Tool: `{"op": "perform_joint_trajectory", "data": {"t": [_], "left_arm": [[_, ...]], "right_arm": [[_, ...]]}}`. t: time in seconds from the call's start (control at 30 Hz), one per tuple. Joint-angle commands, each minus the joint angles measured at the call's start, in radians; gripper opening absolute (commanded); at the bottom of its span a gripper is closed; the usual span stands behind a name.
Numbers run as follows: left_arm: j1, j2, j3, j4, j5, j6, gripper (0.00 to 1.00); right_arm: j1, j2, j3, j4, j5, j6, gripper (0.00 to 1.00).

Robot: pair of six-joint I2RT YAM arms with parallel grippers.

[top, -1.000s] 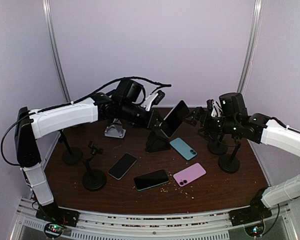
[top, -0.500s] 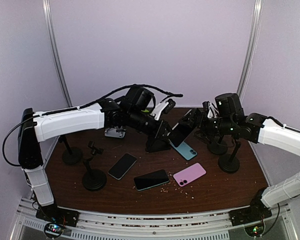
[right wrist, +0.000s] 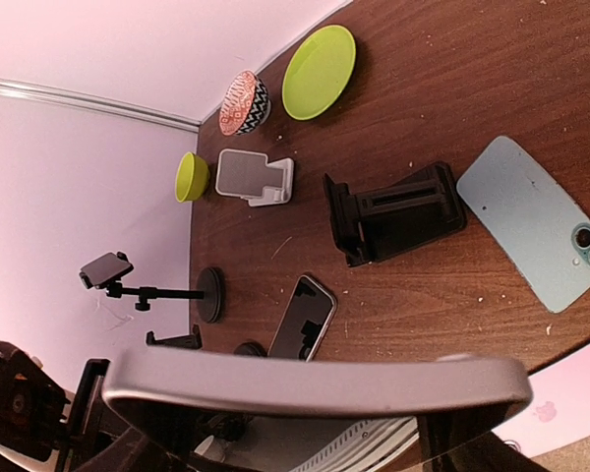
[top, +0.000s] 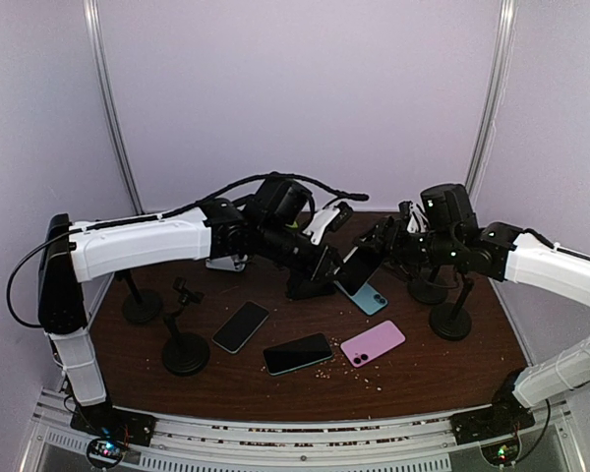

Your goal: Remove the phone from the phone stand

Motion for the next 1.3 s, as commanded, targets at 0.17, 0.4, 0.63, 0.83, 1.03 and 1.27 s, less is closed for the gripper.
{"op": "perform_joint_trajectory", "data": {"t": [0.17, 0.4, 0.63, 0.83, 1.03, 1.27], "left_arm": [[-0.029, 0.005, 0.030, 0.047, -0.028, 0.024, 0.22], [-0.032, -0.040, -0.042, 0.069, -0.052, 0.021, 0.47], [-0.033, -0.110, -0.161, 0.128, -0.101, 0.013, 0.72], [-0.032, -0.157, -0.227, 0.127, -0.179, 0.019, 0.93], [-0.032, -0.245, -0.303, 0.103, -0.295, 0.020, 0.94], [-0.030, -0.338, -0.316, -0.039, -0.484, 0.027, 0.92]], "right_arm": [[0.008, -0.003, 0.005, 0.007, 0.010, -0.041, 0.55], [0.008, -0.029, 0.005, -0.122, 0.079, -0.165, 0.53], [0.007, -0.055, 0.017, -0.335, 0.140, -0.317, 0.53], [0.008, -0.059, 0.002, -0.535, 0.129, -0.414, 0.53], [0.009, -0.068, -0.070, -0.688, 0.119, -0.452, 0.53], [0.010, -0.070, -0.185, -0.745, 0.154, -0.454, 0.53]]}}
